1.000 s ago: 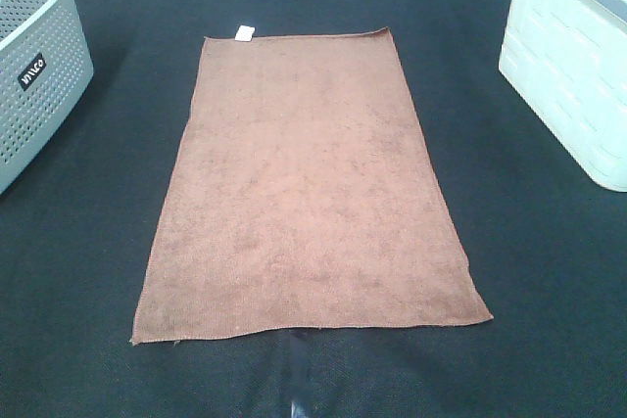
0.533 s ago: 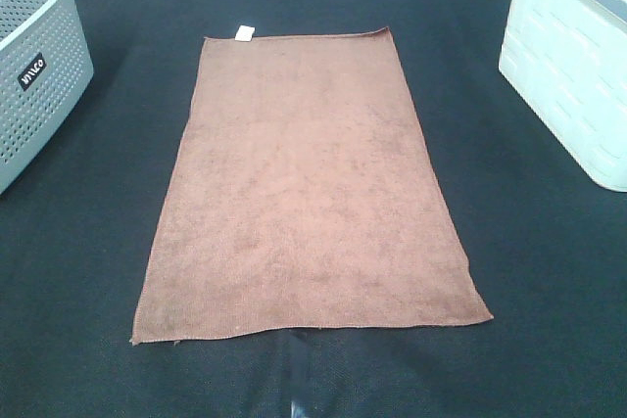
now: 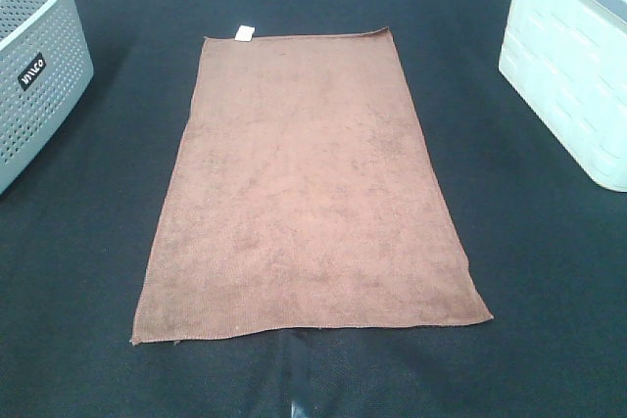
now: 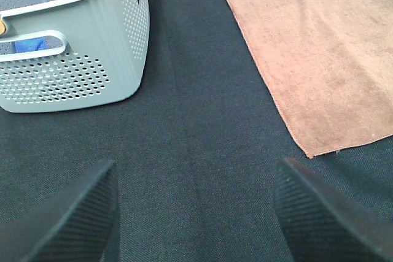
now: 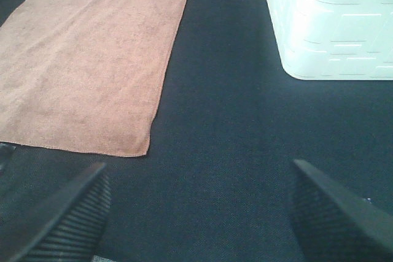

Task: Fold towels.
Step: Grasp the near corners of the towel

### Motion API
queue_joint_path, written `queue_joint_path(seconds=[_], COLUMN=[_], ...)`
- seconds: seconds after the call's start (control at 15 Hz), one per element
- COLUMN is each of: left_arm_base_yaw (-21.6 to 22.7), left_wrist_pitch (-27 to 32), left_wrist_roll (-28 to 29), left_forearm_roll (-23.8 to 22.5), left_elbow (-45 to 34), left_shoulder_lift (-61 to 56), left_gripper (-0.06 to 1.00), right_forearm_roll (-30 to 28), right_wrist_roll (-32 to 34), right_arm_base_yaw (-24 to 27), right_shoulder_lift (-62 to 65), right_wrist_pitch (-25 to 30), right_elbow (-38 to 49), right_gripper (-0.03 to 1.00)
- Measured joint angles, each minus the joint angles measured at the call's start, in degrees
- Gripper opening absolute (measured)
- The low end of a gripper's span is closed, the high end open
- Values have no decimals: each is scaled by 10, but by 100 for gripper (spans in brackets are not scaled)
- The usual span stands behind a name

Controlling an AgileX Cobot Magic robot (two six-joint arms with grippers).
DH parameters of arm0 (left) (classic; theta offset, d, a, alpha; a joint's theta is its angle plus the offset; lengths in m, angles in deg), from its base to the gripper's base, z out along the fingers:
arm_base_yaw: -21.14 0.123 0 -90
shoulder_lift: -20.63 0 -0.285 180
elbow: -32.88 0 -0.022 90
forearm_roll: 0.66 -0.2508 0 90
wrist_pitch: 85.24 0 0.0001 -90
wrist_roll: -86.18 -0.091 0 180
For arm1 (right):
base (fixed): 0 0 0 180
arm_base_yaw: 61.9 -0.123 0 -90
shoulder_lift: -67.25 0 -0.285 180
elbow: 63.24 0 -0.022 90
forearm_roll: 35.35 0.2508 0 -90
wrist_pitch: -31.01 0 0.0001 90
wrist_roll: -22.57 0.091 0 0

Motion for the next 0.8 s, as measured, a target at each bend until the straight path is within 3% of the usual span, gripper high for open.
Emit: queue_joint_path(seconds=[0.8], left_arm_base_yaw=[0], left_wrist_pitch=[0], left_wrist_roll=[0], left_forearm_roll=[0], left_elbow=[0], left_shoulder_lift=[0], left_gripper=[68], right_forearm_roll=[0], right_wrist_roll=[0], right_arm_base_yaw=[0], right_shoulder_lift=[0], right_wrist_pitch=[0], right_elbow=[0], right_gripper=[75])
